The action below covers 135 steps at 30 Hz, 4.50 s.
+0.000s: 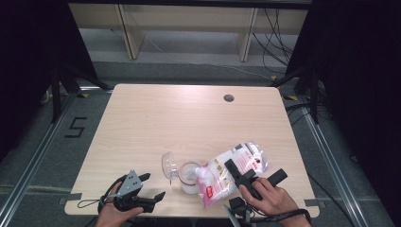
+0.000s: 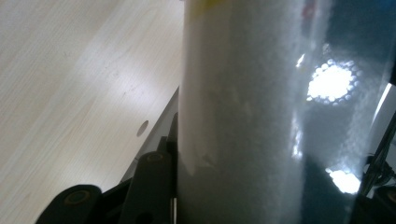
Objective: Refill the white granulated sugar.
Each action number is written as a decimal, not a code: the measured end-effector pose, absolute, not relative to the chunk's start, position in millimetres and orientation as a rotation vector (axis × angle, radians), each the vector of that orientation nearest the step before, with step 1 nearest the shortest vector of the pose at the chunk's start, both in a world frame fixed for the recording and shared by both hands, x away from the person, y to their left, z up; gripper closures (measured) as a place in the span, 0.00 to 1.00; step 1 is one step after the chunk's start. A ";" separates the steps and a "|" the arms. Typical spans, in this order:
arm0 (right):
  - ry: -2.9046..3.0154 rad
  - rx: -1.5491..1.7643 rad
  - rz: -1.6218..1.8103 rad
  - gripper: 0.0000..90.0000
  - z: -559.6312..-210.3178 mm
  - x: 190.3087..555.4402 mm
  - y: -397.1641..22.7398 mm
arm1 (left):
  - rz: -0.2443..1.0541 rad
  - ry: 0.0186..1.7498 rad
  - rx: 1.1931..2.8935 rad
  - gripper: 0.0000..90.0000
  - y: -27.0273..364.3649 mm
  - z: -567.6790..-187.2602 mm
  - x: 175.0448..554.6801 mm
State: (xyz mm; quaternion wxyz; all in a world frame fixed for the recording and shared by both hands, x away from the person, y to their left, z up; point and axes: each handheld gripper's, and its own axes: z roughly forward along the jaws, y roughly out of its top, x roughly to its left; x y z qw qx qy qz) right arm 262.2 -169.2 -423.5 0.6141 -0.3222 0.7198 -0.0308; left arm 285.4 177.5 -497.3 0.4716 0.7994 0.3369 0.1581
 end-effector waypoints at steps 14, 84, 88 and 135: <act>1.655 -0.737 -0.075 0.75 -420.1 262.8 -171.2 | 0.388 0.821 1.960 0.18 177.6 -497.3 285.4; 1.679 -0.739 -0.075 0.76 -424.7 261.5 -170.8 | 0.386 0.821 1.961 0.18 178.5 -496.7 285.7; 1.676 -0.752 -0.067 0.76 -424.0 262.8 -167.6 | 0.391 0.816 1.963 0.18 179.0 -496.3 285.8; 1.679 -0.725 -0.062 0.78 -419.4 260.9 -173.8 | 0.389 0.816 1.957 0.18 178.8 -496.2 285.8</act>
